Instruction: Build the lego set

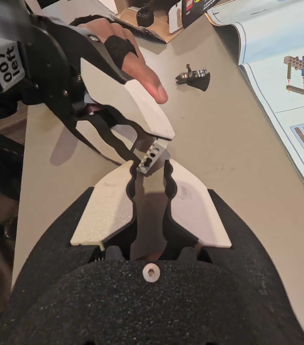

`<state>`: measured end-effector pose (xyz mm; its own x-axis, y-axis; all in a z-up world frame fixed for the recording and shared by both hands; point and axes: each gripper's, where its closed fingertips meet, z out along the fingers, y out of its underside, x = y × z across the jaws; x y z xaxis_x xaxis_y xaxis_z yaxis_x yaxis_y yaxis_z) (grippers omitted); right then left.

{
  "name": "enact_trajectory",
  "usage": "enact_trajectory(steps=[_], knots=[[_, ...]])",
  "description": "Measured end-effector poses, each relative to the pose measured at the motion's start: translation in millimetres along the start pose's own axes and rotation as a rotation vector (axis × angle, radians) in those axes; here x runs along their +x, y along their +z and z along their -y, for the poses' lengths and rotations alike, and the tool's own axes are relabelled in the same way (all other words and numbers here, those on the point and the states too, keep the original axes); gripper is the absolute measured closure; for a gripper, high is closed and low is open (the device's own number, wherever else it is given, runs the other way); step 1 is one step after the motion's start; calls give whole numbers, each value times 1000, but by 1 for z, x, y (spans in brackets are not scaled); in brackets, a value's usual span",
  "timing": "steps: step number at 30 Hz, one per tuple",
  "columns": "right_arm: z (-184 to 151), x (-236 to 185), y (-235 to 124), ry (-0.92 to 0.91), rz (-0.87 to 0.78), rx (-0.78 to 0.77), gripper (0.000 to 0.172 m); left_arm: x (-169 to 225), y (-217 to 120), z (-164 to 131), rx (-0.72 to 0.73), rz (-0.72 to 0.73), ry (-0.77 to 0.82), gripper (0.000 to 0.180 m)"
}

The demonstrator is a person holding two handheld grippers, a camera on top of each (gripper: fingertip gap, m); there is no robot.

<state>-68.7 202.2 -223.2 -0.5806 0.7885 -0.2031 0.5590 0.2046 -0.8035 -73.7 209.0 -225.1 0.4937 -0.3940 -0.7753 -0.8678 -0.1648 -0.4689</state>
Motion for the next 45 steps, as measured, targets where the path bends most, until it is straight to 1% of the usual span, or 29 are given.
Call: enact_trajectory(steps=[3,5,7,8,10,11,13,14,16,17,19,20,22,25,26,30,33,35,37,39,42,45], knots=[[2,1,5,24,-23,9,144,1,1,4,-4,8,30,128],[3,0,7,14,-26,14,154,4,2,5,-5,1,42,128],[2,0,6,6,-20,18,155,5,1,6,9,-2,33,129],[3,-1,5,1,-11,27,156,4,-1,8,32,-9,6,129],[5,-2,2,-32,4,50,157,1,-6,14,103,-48,-104,129],[6,-4,0,-57,11,64,157,-1,-10,17,149,-76,-175,126],[10,-9,-4,-103,43,106,158,-8,-16,21,229,-126,-327,125],[13,-12,-6,-117,65,131,158,-8,-19,22,262,-176,-404,125],[18,-20,-10,-139,115,180,158,-8,-22,23,297,-260,-522,129],[21,-23,-11,-152,131,205,158,-11,-23,23,309,-270,-559,129],[26,-30,-13,-186,151,243,158,-10,-27,30,351,-336,-618,139],[27,-32,-14,-206,149,257,158,-9,-28,33,363,-360,-638,142],[30,-34,-15,-243,142,279,159,-3,-31,37,367,-416,-658,154],[31,-35,-15,-268,129,294,159,-2,-32,37,361,-443,-697,157],[32,-33,-16,-269,109,300,159,-2,-31,36,354,-445,-712,161],[36,-26,-19,-275,51,324,157,-8,-31,33,350,-448,-791,169],[39,-20,-24,-312,-15,347,154,-13,-31,30,360,-471,-887,169],[42,-18,-27,-374,-75,368,146,-17,-33,30,386,-488,-938,169],[43,-15,-27,-434,-139,366,140,-18,-35,30,404,-496,-952,169],[43,-16,-25,-441,-144,366,137,-15,-34,31,389,-495,-913,169],[47,-26,-28,-396,-60,403,141,-4,-32,32,342,-488,-800,169],[42,-30,-26,-355,9,368,151,1,-30,31,314,-476,-747,169]])
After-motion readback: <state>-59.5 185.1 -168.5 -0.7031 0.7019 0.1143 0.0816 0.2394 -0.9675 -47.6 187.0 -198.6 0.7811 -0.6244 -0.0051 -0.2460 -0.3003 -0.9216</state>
